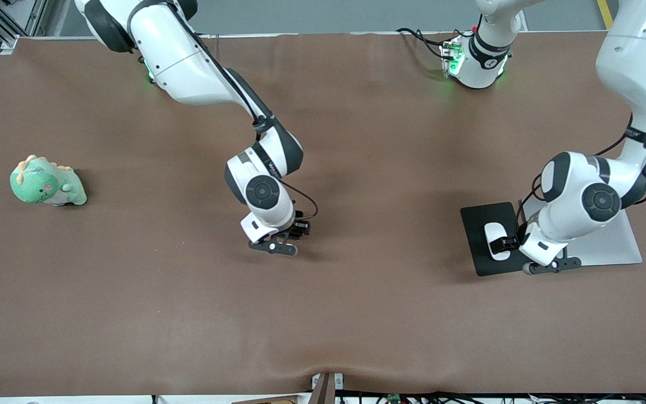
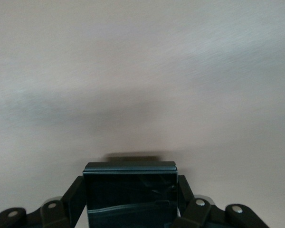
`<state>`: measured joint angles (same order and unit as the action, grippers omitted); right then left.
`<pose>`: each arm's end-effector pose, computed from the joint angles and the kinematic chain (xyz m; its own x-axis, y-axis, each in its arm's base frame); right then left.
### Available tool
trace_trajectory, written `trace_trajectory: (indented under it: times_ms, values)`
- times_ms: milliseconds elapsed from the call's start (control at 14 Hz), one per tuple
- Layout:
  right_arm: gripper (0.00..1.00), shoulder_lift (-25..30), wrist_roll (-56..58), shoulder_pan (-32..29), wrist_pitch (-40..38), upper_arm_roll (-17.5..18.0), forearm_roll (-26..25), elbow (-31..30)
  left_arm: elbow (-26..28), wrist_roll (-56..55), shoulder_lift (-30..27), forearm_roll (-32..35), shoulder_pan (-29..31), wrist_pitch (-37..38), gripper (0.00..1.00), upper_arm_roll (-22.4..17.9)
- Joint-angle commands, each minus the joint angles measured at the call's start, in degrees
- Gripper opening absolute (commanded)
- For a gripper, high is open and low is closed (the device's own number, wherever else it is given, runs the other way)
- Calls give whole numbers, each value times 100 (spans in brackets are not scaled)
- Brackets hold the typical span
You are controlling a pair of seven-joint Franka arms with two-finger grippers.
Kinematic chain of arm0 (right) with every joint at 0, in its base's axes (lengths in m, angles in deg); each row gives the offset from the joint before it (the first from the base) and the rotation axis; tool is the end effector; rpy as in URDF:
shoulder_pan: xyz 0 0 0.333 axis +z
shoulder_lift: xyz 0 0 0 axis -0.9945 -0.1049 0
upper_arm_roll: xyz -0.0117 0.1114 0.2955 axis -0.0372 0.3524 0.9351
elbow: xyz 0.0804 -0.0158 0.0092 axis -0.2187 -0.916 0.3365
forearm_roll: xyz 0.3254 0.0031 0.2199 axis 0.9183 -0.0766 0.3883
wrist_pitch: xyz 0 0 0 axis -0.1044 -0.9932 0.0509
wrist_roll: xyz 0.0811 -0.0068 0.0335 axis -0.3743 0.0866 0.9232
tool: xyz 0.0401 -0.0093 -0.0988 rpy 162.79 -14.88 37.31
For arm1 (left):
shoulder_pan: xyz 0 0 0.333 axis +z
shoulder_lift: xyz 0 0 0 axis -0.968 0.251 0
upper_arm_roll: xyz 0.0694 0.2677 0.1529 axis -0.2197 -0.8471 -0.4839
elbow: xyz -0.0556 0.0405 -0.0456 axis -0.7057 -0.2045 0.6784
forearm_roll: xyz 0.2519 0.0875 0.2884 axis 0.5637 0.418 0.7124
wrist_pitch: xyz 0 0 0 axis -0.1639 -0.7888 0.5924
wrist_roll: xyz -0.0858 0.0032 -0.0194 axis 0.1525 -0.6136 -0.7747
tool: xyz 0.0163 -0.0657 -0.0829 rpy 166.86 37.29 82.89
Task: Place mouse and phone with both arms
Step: 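Carry the phone toward the plush toy while the left gripper withdraws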
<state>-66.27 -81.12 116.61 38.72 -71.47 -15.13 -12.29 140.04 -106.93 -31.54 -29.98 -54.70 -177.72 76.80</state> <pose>0.5989 0.3886 0.2007 0.9839 -0.1699 -0.0559 -0.1707 -0.9853 -0.0109 0.6469 -0.0328 0.2757 0.9913 0.1219 0.0490 0.1215 -0.9925 0.0099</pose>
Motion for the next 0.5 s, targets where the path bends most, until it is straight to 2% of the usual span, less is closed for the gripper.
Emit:
trace_trajectory:
  times_ms: [0,429]
  values:
    - [0,858,862,-633,-343,124,-5,-730,-210,-16,-420,154,15,590,100,47]
    - [0,1659,2911,-1758,-1970,107,-4,-783,-685,20,-1289,75,33,1749,100,153]
